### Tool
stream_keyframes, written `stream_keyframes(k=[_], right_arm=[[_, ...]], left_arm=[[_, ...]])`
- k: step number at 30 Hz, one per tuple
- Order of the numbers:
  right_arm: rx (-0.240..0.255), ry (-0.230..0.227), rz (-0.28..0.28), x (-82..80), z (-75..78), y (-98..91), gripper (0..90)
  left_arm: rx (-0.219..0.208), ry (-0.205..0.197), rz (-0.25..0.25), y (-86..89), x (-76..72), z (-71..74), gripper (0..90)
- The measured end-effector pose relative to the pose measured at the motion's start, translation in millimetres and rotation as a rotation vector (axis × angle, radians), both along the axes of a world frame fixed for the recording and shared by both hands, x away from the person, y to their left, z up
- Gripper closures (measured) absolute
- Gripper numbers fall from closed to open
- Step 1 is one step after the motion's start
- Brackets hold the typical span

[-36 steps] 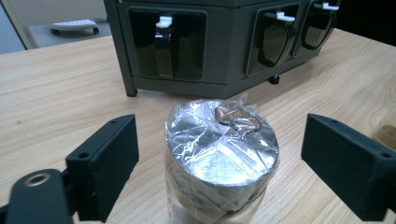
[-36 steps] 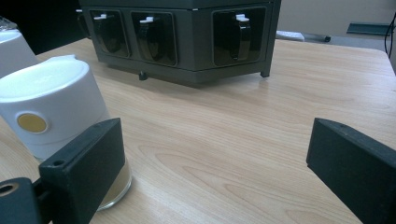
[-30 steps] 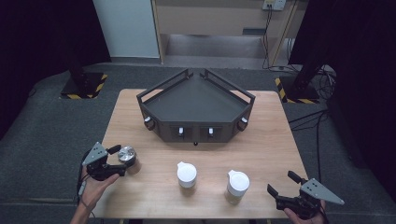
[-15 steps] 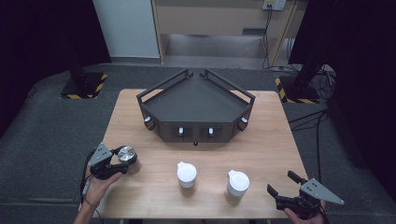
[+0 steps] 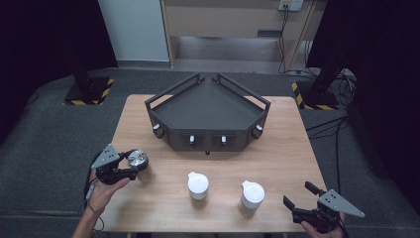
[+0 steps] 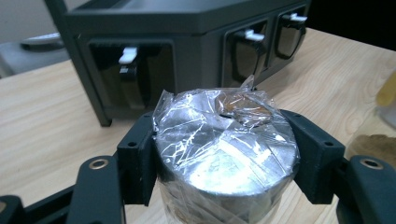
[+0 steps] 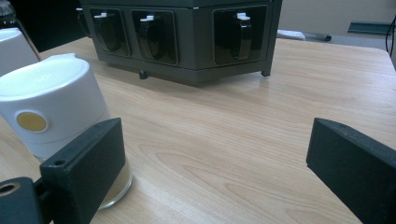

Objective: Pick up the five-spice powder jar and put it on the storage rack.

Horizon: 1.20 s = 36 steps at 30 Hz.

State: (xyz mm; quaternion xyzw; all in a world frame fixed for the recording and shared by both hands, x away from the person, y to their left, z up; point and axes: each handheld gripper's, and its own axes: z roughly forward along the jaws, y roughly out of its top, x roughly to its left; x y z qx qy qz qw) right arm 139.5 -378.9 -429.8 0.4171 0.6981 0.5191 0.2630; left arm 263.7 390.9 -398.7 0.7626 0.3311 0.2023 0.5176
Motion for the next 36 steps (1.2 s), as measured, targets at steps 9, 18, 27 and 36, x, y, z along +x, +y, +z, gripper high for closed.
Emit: stream_keyframes(k=[9,18,27,36], right_arm=[[-0.001,0.003,0.002,0.5,0.1,0.3,4.5],[0.001,0.003,0.004,0.5,0.0,-0.2,4.5],[-0.001,0.003,0.005,0.7,0.0,0.2,4.6],[0.001,0.003,0.007,0.8,-0.2,-0.4,4.6]], left_arm=[[0.019,-0.003,-0.077,-9.1,13.0,26.7,33.7],[0.011,-0.015,-0.125,-21.4,25.6,53.5,33.7],[0.007,-0.005,-0.141,-38.7,46.6,81.7,33.7],[0.015,-0.005,-0.146,-55.4,67.2,100.4,33.7]])
